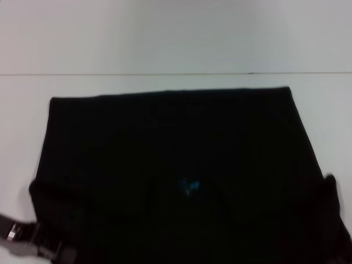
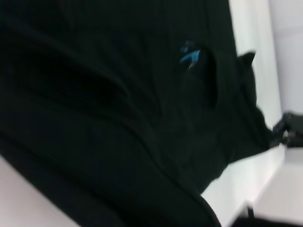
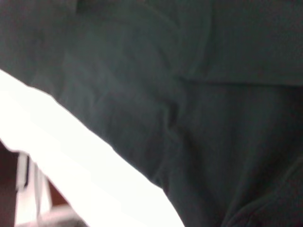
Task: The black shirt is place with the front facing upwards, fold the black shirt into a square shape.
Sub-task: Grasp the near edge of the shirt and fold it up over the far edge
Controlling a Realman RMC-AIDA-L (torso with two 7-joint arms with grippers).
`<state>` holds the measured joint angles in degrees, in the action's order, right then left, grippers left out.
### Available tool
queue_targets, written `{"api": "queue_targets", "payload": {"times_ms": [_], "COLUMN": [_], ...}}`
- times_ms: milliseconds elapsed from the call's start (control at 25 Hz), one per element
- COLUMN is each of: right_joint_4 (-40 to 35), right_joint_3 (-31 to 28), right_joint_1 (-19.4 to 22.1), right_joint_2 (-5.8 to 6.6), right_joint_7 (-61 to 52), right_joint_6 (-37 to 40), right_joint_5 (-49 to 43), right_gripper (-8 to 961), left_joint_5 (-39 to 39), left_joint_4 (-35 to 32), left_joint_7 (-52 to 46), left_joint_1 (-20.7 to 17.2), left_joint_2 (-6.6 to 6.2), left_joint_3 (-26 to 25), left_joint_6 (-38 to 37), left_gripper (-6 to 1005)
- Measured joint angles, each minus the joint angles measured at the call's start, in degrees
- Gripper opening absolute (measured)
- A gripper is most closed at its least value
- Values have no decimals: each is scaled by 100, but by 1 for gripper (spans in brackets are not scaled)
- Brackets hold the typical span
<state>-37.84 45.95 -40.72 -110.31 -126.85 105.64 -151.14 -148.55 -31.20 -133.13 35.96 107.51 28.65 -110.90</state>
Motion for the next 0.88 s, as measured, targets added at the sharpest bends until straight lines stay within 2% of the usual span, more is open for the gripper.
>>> {"api": "queue_targets", "payload": {"times_ms": [200,280,400,520,600,640,720,760,800,880], "right_joint_4": [53,48,12,3,143,143,281,348,348,374], "right_joint_3": [146,122,-218,-884,-1881,-1881,-2519,-3070,-3070,-3394], "right_joint_1": [18,9,-12,-10,50,50,125,257,257,406], "right_joint_2": [-225,-238,-217,-66,187,187,345,453,453,487], "right_joint_7": [274,275,276,272,75,75,-132,-323,-323,-440], "right_joint_6": [247,222,131,12,-209,-209,-334,-466,-466,-687], "right_joint_5": [-444,-453,-401,-294,-30,-30,233,641,641,1102], "right_gripper": [57,57,57,57,56,56,56,56,56,56], "left_joint_5": [-311,-308,-248,-156,-93,-74,-42,43,43,236], "left_joint_4": [-17,-16,-16,-27,-31,-31,-30,-29,-29,-17], "left_joint_7": [11,17,27,10,-23,-45,-124,-231,-231,-290], "left_joint_1": [1,35,120,248,347,396,455,472,472,444], "left_joint_2": [46,54,40,-32,-125,-166,-247,-295,-295,-314], "left_joint_3": [267,328,259,-120,-615,-839,-1239,-1564,-1564,-1938], "left_joint_6": [-329,-329,-295,-209,-56,36,344,763,763,1222], "left_gripper": [26,26,26,27,27,27,26,26,27,30]}}
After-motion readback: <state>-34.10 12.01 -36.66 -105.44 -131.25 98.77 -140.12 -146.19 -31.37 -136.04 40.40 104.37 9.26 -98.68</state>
